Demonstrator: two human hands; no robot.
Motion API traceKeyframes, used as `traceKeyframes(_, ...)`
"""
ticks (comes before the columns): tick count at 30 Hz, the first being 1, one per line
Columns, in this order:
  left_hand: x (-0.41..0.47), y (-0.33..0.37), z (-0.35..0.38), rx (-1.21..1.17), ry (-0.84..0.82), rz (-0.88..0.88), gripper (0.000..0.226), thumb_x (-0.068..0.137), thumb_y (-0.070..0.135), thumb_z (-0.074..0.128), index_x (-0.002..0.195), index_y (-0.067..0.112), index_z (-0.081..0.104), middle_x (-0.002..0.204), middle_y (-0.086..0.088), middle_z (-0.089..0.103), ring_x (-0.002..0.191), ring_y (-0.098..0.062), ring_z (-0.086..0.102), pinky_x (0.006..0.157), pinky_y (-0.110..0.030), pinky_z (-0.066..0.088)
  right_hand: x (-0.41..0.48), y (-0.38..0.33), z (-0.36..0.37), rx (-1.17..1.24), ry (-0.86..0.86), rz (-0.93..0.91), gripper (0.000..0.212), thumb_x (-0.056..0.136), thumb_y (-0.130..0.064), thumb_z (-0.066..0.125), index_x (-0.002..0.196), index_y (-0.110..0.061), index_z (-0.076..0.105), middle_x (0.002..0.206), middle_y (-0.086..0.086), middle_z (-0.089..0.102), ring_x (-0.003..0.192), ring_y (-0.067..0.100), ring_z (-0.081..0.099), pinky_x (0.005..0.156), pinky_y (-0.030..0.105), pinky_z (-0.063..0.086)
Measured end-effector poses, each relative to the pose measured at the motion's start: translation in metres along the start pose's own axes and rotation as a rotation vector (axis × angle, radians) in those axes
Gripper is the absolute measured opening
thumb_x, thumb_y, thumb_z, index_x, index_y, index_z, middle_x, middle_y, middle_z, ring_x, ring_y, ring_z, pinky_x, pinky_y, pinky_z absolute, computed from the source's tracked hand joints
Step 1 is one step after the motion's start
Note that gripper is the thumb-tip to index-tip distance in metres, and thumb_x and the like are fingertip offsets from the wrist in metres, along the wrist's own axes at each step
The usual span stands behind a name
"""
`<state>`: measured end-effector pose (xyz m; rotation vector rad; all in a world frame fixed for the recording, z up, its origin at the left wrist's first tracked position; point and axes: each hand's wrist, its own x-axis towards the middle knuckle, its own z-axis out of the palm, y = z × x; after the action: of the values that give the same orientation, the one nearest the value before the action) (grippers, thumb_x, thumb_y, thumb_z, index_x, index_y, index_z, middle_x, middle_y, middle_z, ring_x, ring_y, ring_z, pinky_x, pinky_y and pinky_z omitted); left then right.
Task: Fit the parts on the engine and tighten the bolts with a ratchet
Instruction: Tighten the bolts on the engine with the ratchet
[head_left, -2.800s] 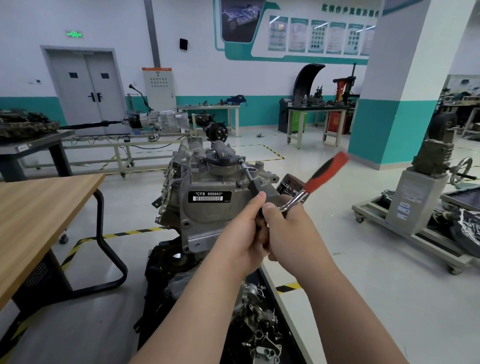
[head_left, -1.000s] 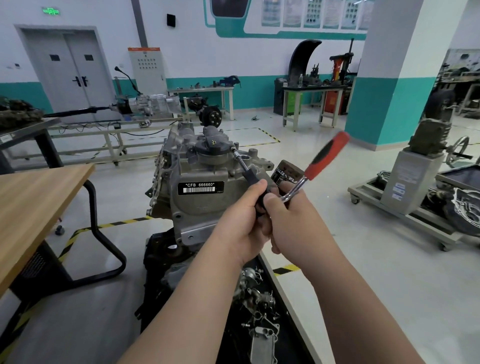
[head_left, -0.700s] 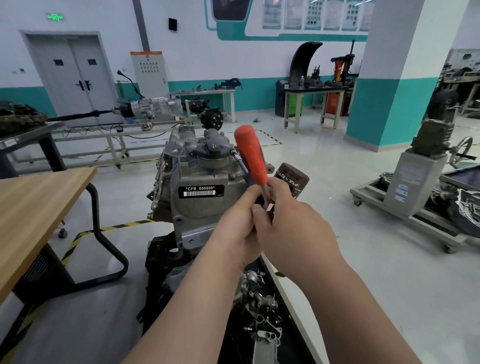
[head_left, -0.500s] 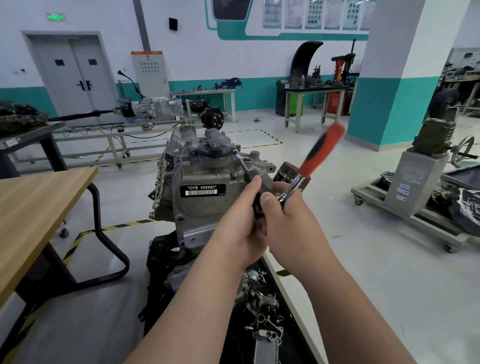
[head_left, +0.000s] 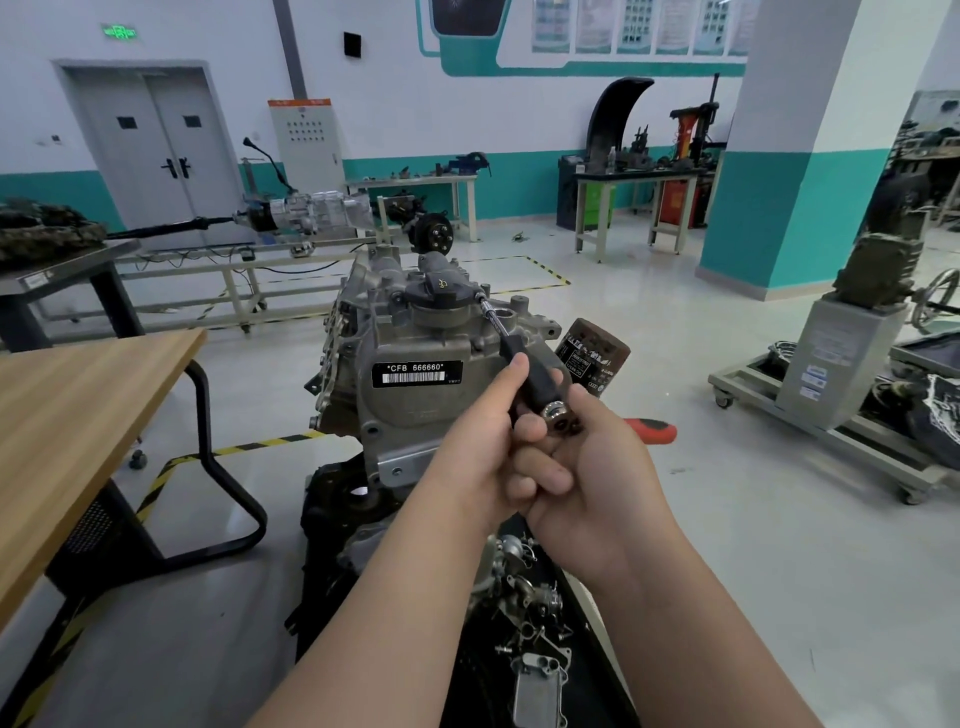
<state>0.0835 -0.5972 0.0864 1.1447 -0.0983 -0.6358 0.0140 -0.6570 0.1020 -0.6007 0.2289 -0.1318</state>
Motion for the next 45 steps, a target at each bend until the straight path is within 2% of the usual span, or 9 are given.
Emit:
traceKeyframes(4,0.0,0.0,0.0,0.03,0.015,-0.011,0.039,0.083,0.059,0.059,0.095,0.022,0.062,0.047,0.009,0.049,0.03,-0.01,0.047,0.03,-0.014,0.025,0.0,-0.004,-0.001,0.013,-0.025,0.009,0.036,0.103,-0.036,0.037,0.113,-0.011,0.06,0.056,0.0,0.046,0.031,0.009,0.029,0.035,0.021,0.034)
traceKeyframes(13,0.006,-0.001,-0.002,0.014,0.037,-0.051,0.06,0.085,0.057,0.057,0.043,0.019,0.039,0.03,0.003,0.031,0.02,-0.014,0.035,0.031,-0.008,0.026,0.006,0.001,-0.006,-0.567,0.15,-0.195,0.041,0.101,-0.039,0.041,0.087,-0.004,0.058,0.051,0.007,0.053,0.034,0.019,0.04,0.05,0.033,0.04)
traceKeyframes(19,0.005,0.0,0.004,-0.106,0.038,-0.014,0.037,0.09,0.043,0.06,0.108,0.012,0.069,0.101,-0.008,0.057,0.093,-0.022,0.05,0.086,-0.024,0.039,0.001,-0.011,-0.006,-1.645,0.26,-0.542,0.048,0.1,-0.039,0.039,0.141,-0.02,0.023,0.082,-0.003,0.055,0.07,0.02,0.051,0.058,0.034,0.036)
traceKeyframes(24,0.006,0.0,0.003,-0.116,-0.089,-0.023,0.05,0.092,0.045,0.056,0.052,0.018,0.07,0.049,0.003,0.061,0.044,-0.009,0.061,0.041,-0.016,0.045,-0.003,-0.012,0.005,-2.054,0.305,-0.689,0.044,0.101,-0.039,0.033,0.139,-0.022,0.018,0.09,0.0,0.061,0.08,0.028,0.061,0.059,0.034,0.036)
traceKeyframes(27,0.004,0.002,0.003,-0.107,-0.071,-0.025,0.047,0.094,0.043,0.054,0.059,0.017,0.073,0.057,0.001,0.064,0.051,-0.011,0.064,0.048,-0.018,0.05,0.002,-0.009,0.003,-1.955,0.281,-0.669,0.052,0.102,-0.039,0.034,0.145,-0.02,0.011,0.096,0.001,0.062,0.081,0.026,0.059,0.059,0.035,0.036)
traceKeyframes(32,-0.005,0.006,0.007,-0.062,0.026,-0.043,0.046,0.083,0.06,0.059,0.077,0.018,0.078,0.094,-0.003,0.055,0.092,-0.022,0.048,0.096,-0.028,0.043,0.008,-0.002,-0.004,-1.158,0.135,-0.457,0.03,0.1,-0.033,0.041,0.127,-0.019,0.041,0.083,0.0,0.064,0.066,0.018,0.057,0.062,0.03,0.045)
traceKeyframes(36,-0.006,0.009,0.002,-0.021,0.024,-0.076,0.048,0.083,0.064,0.053,0.066,0.02,0.063,0.03,0.006,0.031,0.024,-0.01,0.037,0.033,-0.01,0.031,0.011,0.005,-0.003,-0.788,0.149,-0.321,0.031,0.101,-0.036,0.04,0.11,-0.009,0.052,0.054,0.0,0.061,0.036,0.018,0.048,0.052,0.031,0.042)
traceKeyframes(40,-0.007,0.01,-0.004,0.02,-0.041,-0.051,0.064,0.085,0.058,0.052,0.038,0.014,0.054,0.026,0.005,0.033,0.019,-0.008,0.032,0.026,-0.014,0.02,0.005,0.006,0.004,-0.24,0.064,-0.18,0.029,0.103,-0.031,0.041,0.095,-0.011,0.061,0.053,0.006,0.055,0.033,0.016,0.037,0.041,0.026,0.041)
traceKeyframes(45,-0.005,0.012,-0.002,-0.029,-0.06,-0.025,0.053,0.094,0.049,0.05,0.057,0.013,0.064,0.035,0.002,0.049,0.024,-0.007,0.044,0.028,-0.013,0.032,0.003,0.002,0.007,0.098,0.006,-0.079,0.026,0.102,-0.031,0.041,0.104,-0.011,0.058,0.056,0.003,0.053,0.033,0.012,0.034,0.037,0.022,0.04)
